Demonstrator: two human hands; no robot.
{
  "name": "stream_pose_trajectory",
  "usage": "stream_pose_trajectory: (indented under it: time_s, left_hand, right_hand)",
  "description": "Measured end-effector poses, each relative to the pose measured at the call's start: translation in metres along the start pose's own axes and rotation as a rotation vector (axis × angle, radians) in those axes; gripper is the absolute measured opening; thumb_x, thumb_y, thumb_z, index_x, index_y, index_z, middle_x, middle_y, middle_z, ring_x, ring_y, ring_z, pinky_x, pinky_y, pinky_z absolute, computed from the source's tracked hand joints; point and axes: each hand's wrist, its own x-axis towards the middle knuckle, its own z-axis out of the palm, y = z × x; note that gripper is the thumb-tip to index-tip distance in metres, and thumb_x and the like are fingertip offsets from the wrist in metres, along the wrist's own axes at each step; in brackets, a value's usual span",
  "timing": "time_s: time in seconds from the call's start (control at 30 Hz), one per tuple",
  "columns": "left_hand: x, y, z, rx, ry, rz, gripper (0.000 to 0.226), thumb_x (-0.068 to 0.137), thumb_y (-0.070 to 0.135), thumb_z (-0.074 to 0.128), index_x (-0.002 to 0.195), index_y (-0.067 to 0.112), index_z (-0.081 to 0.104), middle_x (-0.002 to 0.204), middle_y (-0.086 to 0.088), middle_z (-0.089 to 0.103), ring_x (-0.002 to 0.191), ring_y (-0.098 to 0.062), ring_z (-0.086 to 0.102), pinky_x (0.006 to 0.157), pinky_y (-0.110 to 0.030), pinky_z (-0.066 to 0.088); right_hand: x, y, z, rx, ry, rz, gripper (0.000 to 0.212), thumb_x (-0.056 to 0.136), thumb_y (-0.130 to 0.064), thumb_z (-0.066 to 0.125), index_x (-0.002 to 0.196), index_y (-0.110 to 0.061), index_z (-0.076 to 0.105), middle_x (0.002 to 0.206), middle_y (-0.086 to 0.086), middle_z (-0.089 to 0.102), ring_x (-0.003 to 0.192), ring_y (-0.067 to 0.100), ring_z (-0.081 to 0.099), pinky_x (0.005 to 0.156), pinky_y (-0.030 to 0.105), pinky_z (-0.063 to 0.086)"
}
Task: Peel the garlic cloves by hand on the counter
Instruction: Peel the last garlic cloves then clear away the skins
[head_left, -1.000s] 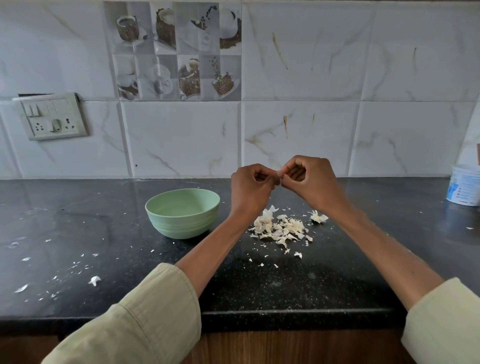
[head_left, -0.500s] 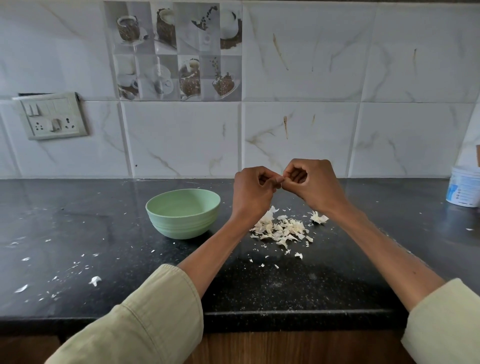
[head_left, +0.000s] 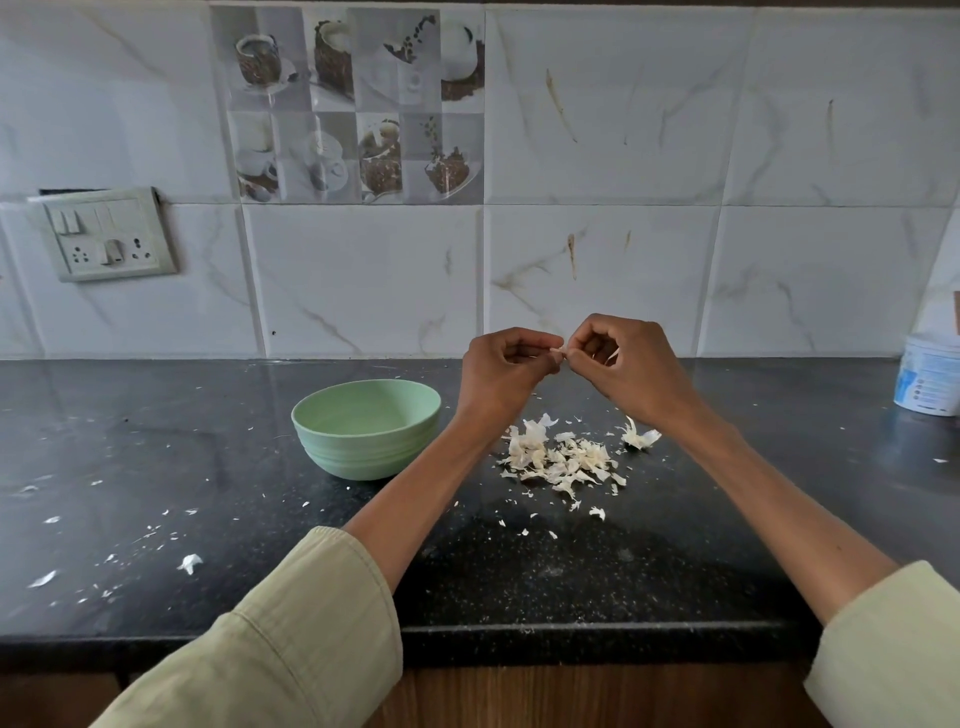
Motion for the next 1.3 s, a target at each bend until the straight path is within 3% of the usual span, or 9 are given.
stream_pose_trajectory:
  time_s: [0.13, 0.27, 0.4, 0.53, 0.7, 0.97, 1.3]
  left_hand:
    - [-0.001, 0.0, 0.003, 0.08, 0.007, 0.045, 0.009, 0.09, 0.013, 0.081, 0.099, 0.014, 0.082, 0.084, 0.0, 0.08, 0.083, -0.016, 0.077, 0.082, -0.03, 0.064]
    - [-0.002, 0.001, 0.006, 0.165, 0.009, 0.083, 0.008, 0.09, 0.011, 0.079, 0.097, 0.013, 0.081, 0.083, 0.001, 0.078, 0.078, -0.009, 0.073, 0.074, -0.02, 0.06]
    - [-0.001, 0.0, 0.005, 0.214, 0.015, 0.108, 0.014, 0.088, 0.006, 0.075, 0.098, 0.013, 0.081, 0.085, -0.002, 0.077, 0.077, -0.009, 0.069, 0.072, -0.016, 0.056]
    - [0.0, -0.001, 0.004, 0.222, 0.017, 0.113, 0.015, 0.089, 0.007, 0.077, 0.103, 0.013, 0.08, 0.086, -0.001, 0.076, 0.079, -0.01, 0.069, 0.072, -0.015, 0.056]
    - [0.0, -0.001, 0.004, 0.204, 0.018, 0.122, 0.021, 0.09, 0.018, 0.084, 0.108, 0.016, 0.076, 0.085, 0.0, 0.076, 0.076, -0.009, 0.071, 0.072, -0.017, 0.057]
    - [-0.002, 0.002, 0.002, 0.18, -0.016, 0.112, 0.031, 0.089, 0.015, 0.085, 0.118, 0.014, 0.073, 0.085, 0.002, 0.079, 0.078, -0.005, 0.074, 0.077, -0.016, 0.058]
    - [0.001, 0.0, -0.002, 0.048, 0.008, 0.064, 0.013, 0.089, 0.015, 0.084, 0.101, 0.011, 0.083, 0.091, 0.002, 0.082, 0.089, -0.012, 0.077, 0.09, -0.03, 0.062]
  right_hand:
    - [0.0, -0.003, -0.001, 0.002, 0.013, -0.001, 0.009, 0.093, -0.022, 0.077, 0.085, -0.021, 0.073, 0.078, -0.009, 0.072, 0.072, 0.011, 0.067, 0.071, 0.027, 0.056]
    - [0.0, -0.004, -0.002, 0.014, 0.013, -0.003, 0.008, 0.092, -0.018, 0.077, 0.086, -0.019, 0.073, 0.078, -0.009, 0.072, 0.072, 0.011, 0.066, 0.071, 0.026, 0.056]
    - [0.001, -0.002, -0.006, 0.018, 0.021, 0.028, 0.016, 0.094, -0.016, 0.069, 0.08, -0.023, 0.072, 0.074, -0.008, 0.072, 0.071, 0.013, 0.067, 0.075, 0.037, 0.057]
    - [0.001, 0.002, -0.012, -0.054, 0.003, 0.06, 0.026, 0.092, -0.029, 0.061, 0.068, -0.028, 0.07, 0.073, -0.01, 0.072, 0.071, 0.014, 0.069, 0.076, 0.049, 0.058]
    - [-0.001, 0.004, -0.011, -0.03, -0.05, 0.025, 0.016, 0.089, -0.03, 0.082, 0.084, -0.028, 0.067, 0.083, -0.012, 0.07, 0.075, 0.012, 0.067, 0.072, 0.038, 0.058]
    - [0.0, 0.003, -0.009, 0.048, -0.043, -0.021, 0.008, 0.087, -0.02, 0.088, 0.092, -0.02, 0.082, 0.082, -0.011, 0.078, 0.078, 0.006, 0.074, 0.076, 0.025, 0.06]
    - [0.002, 0.005, -0.013, 0.241, -0.031, 0.082, 0.016, 0.084, -0.021, 0.09, 0.094, -0.014, 0.08, 0.087, -0.002, 0.08, 0.084, 0.015, 0.077, 0.084, 0.031, 0.063]
